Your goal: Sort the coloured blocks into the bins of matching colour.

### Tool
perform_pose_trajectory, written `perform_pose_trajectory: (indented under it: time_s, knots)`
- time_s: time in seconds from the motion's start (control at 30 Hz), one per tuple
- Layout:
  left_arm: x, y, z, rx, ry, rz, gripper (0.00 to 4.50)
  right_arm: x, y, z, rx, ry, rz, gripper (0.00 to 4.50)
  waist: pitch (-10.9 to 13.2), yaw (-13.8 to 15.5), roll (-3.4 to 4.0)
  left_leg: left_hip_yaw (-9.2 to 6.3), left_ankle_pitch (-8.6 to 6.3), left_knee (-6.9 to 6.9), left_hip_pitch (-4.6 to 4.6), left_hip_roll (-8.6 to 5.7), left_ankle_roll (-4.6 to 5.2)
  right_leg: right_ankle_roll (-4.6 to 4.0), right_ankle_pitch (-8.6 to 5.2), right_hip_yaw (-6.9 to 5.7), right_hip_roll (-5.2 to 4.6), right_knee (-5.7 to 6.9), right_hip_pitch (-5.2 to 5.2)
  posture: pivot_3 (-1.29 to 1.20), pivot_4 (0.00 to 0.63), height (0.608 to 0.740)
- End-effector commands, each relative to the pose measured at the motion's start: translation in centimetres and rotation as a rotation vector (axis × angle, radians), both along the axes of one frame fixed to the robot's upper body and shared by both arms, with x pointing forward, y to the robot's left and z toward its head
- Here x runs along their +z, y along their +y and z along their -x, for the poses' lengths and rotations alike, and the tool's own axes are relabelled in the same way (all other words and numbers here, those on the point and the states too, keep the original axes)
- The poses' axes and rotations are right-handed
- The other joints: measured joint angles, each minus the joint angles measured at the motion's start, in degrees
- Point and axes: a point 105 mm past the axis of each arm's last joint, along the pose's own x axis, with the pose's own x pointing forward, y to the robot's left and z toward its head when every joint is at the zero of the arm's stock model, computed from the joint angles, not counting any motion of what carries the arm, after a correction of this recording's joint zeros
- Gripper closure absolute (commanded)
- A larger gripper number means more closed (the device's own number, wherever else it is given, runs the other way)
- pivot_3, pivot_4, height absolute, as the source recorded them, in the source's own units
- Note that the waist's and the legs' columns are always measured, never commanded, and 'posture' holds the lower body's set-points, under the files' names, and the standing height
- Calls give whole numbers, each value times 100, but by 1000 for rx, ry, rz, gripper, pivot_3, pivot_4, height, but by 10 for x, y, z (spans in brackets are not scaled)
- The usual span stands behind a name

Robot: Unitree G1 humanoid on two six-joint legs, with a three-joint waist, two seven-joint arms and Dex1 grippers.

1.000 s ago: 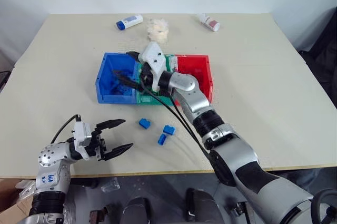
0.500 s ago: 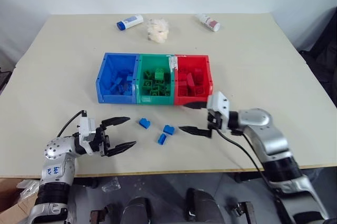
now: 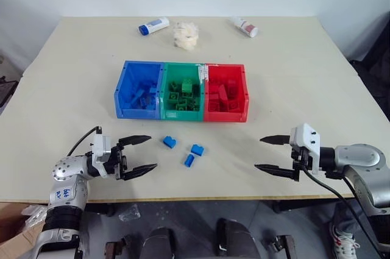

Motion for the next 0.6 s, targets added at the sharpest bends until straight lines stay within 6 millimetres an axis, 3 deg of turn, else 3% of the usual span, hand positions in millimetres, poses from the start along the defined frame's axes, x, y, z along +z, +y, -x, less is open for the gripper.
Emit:
perform_pose_trajectory:
  time_s: [0.03,0.37,0.53,0.6]
  knots:
    - [9,0,0,-5,-40,-10,0,4,26,-3,59,-22,-36,229,0,0,0,0,0,0,0,0,0,0,0,0,0,0,0,0,150,740]
    - [8,-4,14,-9,-42,-3,0,-8,109,-30,146,-26,-76,229,0,-13,1,0,0,-1,-2,0,0,0,0,-1,0,5,-2,0,150,740]
    - [6,-1,21,16,-39,-3,0,-24,126,-36,176,-4,-25,229,0,-10,0,-3,0,2,-5,-1,1,0,0,-2,0,6,-2,0,150,740]
    - [5,1,25,28,-37,-5,0,-24,134,-35,196,3,-41,620,0,-16,0,0,-1,1,-3,0,1,0,0,0,0,7,-3,0,150,740]
